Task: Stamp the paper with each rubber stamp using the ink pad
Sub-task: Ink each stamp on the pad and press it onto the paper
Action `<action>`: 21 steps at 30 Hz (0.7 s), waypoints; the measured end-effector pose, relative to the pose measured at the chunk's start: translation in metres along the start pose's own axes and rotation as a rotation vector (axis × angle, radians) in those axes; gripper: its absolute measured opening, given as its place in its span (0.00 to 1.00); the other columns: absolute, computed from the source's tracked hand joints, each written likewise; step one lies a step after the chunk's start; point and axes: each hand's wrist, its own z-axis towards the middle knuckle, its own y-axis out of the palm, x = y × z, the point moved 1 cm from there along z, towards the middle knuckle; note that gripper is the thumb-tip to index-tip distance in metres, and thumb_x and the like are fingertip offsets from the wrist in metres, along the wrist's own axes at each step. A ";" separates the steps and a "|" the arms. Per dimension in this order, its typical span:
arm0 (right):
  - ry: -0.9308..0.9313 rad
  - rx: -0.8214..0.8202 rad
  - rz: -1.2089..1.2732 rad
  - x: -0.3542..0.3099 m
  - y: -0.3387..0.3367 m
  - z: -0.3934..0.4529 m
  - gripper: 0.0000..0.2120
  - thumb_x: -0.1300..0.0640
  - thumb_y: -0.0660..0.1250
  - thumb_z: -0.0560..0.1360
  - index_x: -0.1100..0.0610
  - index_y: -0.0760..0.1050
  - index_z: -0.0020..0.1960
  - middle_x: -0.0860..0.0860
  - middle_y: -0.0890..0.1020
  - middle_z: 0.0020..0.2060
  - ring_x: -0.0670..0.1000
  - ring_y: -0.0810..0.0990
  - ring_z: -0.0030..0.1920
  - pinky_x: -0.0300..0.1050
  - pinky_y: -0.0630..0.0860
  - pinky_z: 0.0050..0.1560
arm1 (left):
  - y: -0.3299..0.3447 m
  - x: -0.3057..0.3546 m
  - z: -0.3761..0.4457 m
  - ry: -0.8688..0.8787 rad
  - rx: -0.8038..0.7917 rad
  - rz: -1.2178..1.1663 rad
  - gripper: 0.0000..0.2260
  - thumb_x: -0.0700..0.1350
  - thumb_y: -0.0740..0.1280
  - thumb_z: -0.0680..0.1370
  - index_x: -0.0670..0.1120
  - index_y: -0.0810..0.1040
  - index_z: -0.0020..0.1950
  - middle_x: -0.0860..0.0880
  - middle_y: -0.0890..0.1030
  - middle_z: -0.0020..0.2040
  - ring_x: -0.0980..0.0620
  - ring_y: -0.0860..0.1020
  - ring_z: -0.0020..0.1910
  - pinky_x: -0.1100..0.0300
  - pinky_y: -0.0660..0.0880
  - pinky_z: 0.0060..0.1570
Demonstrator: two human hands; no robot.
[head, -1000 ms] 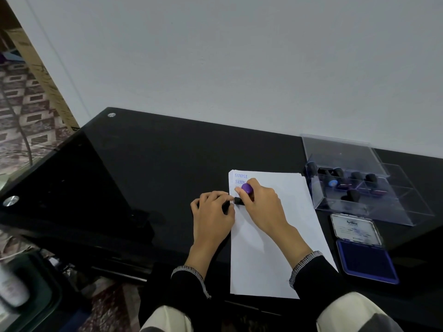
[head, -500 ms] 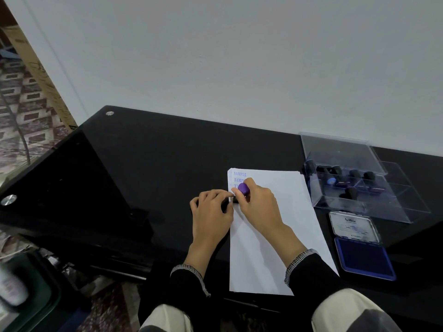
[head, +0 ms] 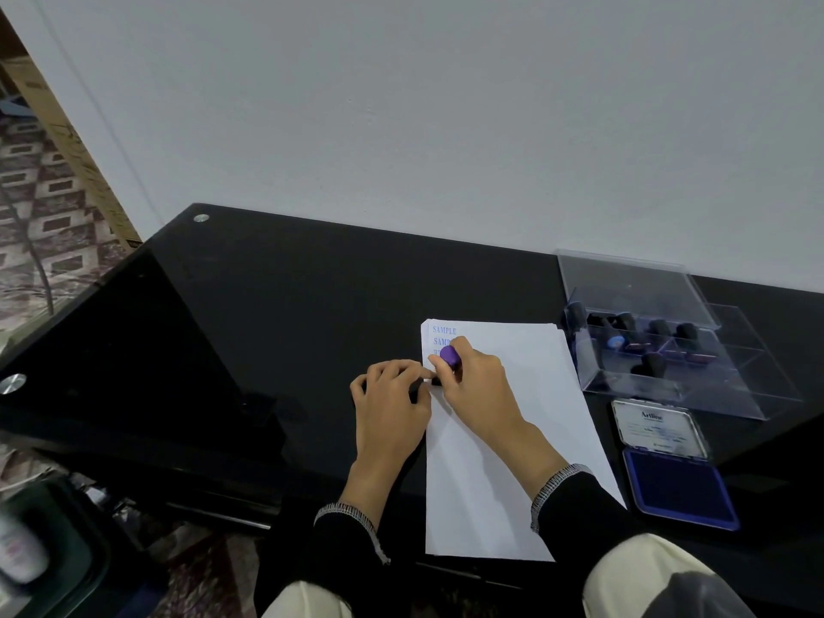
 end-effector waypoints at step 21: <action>-0.071 0.081 0.025 0.010 0.010 -0.007 0.15 0.50 0.65 0.78 0.58 0.72 0.60 0.52 0.81 0.49 0.49 0.78 0.40 0.34 0.74 0.37 | 0.005 -0.005 0.001 -0.014 -0.023 -0.047 0.12 0.49 0.65 0.79 0.52 0.79 0.61 0.56 0.75 0.67 0.56 0.60 0.74 0.58 0.54 0.71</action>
